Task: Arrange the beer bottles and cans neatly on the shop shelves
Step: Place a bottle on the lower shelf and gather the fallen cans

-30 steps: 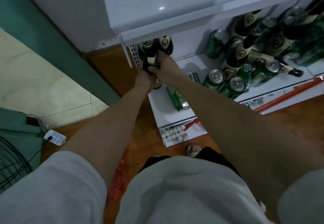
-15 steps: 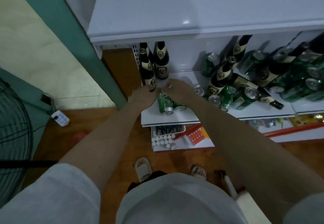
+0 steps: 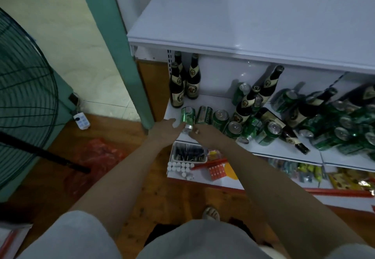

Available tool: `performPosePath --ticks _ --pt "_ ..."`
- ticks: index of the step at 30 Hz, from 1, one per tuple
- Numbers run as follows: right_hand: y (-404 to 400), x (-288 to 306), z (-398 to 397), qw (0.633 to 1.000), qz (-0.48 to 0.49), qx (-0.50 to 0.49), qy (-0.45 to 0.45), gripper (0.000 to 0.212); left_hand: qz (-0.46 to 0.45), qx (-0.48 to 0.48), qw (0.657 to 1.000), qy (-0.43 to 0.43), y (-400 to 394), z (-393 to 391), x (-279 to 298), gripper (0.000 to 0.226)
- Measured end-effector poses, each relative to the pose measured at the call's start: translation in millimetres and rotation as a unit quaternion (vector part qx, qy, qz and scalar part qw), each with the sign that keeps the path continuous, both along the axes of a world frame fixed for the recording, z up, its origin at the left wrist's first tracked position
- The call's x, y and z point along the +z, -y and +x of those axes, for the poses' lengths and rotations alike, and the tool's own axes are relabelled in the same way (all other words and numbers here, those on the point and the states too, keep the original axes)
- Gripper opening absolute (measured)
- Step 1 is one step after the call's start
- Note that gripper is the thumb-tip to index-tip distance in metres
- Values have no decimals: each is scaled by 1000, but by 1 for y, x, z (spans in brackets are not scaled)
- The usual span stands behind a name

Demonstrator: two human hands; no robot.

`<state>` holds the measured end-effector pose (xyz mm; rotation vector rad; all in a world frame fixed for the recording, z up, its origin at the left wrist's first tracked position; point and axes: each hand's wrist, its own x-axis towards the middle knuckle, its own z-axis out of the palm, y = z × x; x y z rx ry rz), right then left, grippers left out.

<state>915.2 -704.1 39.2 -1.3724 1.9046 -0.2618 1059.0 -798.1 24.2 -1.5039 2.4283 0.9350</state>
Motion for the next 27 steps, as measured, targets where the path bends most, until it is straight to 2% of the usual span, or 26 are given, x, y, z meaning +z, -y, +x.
performPosePath --ticks 4,7,12,14,17,27 --pt "-27 -12 17 999 32 -22 -4 35 11 -13 1000 -8 -15 15 -13 82" --pt "-48 -16 31 998 41 -37 -12 28 -27 -51 998 5 -36 17 -26 67" --pt "-80 -6 32 996 51 -68 -1 17 -56 -116 991 41 -62 15 -34 55" --pt "-90 -8 24 995 46 -92 -17 26 -71 -137 987 48 -64 15 -34 57" --pt "-101 -5 14 992 52 -111 -40 37 -75 -133 987 47 -65 11 -34 60" --pt "-104 -5 -7 993 67 -64 -68 40 -67 -117 991 -3 -84 -18 -38 60"
